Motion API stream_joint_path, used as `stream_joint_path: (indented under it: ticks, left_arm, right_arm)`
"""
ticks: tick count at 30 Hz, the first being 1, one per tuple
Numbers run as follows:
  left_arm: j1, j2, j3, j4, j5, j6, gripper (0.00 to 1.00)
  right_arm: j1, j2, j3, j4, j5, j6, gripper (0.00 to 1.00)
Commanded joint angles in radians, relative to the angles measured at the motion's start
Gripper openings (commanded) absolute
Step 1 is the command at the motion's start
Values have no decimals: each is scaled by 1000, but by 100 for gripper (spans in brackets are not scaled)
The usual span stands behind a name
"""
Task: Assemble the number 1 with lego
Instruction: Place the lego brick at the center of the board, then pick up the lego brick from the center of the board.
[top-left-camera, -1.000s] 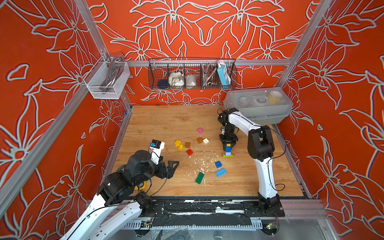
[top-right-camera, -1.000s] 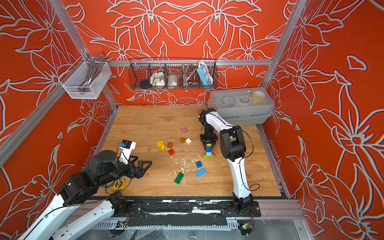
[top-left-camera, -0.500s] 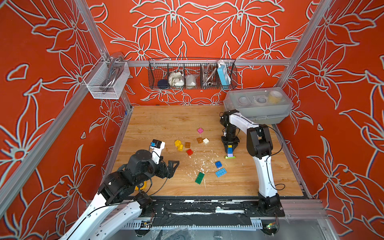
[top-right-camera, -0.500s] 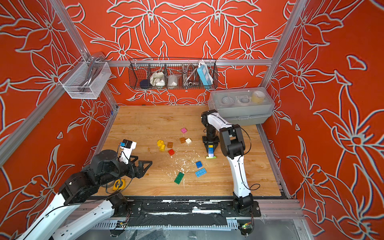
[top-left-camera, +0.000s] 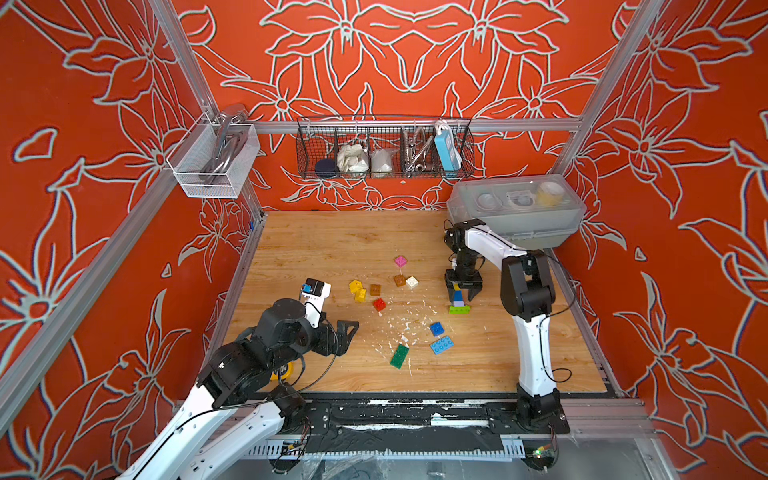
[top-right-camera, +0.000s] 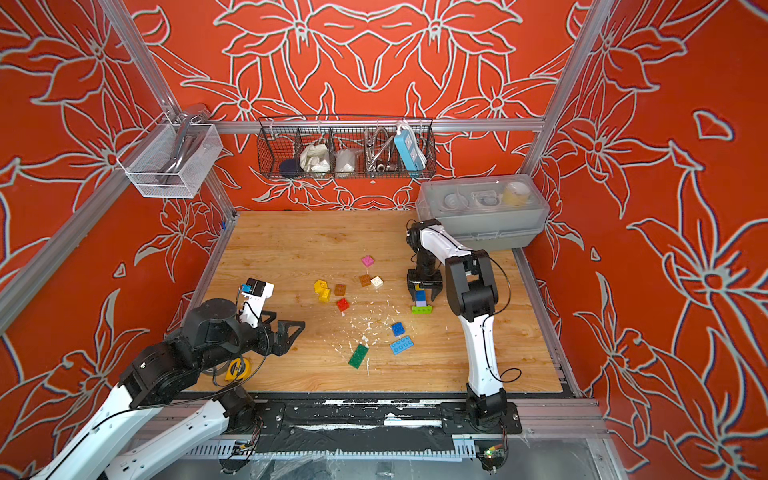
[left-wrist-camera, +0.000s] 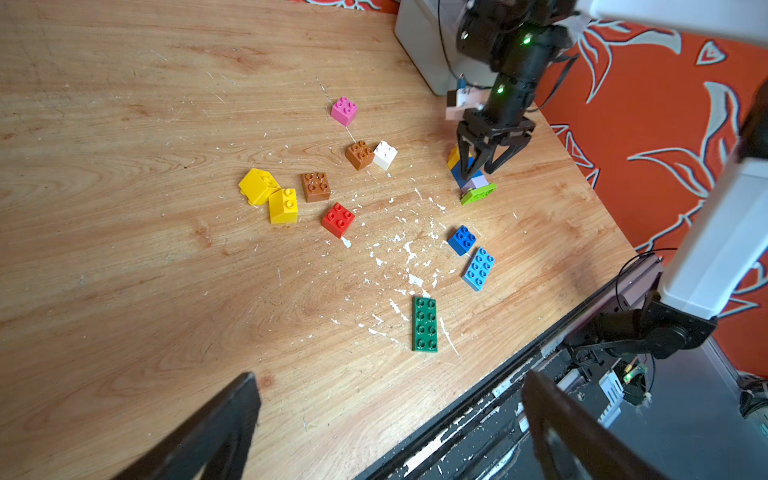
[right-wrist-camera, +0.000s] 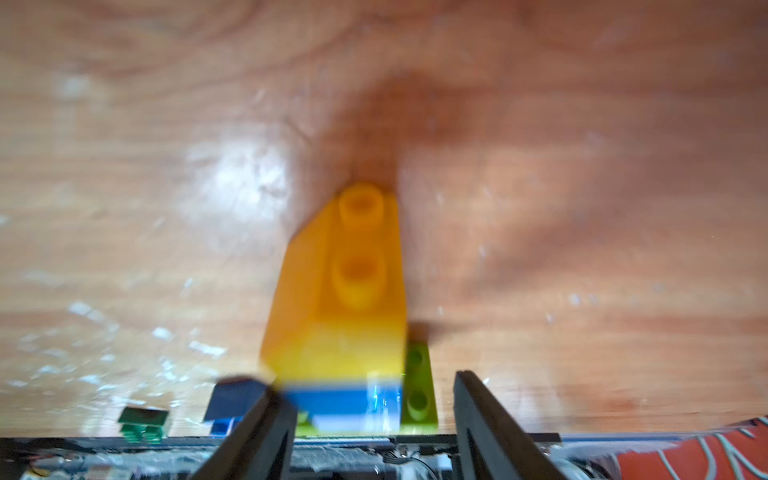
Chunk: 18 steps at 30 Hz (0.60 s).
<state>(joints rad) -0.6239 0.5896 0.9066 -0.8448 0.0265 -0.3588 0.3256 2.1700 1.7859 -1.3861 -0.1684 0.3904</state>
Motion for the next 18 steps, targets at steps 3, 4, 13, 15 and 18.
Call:
stream_joint_path:
  ticks: [3,4,13,15,18]
  left_arm:
    - [-13,24,-4,1,-15,-2,98]
    - [-14,28,-4,1,-18,-7,99]
    - [-13,153,-95,106,48,-200,98]
    - [-16,199,-187,219,127,-298,99]
    - [-87,289,-269,337,100,-413,98]
  right_arm:
    - [-5,-337,-205,131,77,96,68]
    - [-5,-405,-266,175,84,104,68]
    - [3,-860,-899,631,-33,179,89]
    - [36,-880,-935,632,-27,146,86]
    - [128,-963,-939,587,101,136,85]
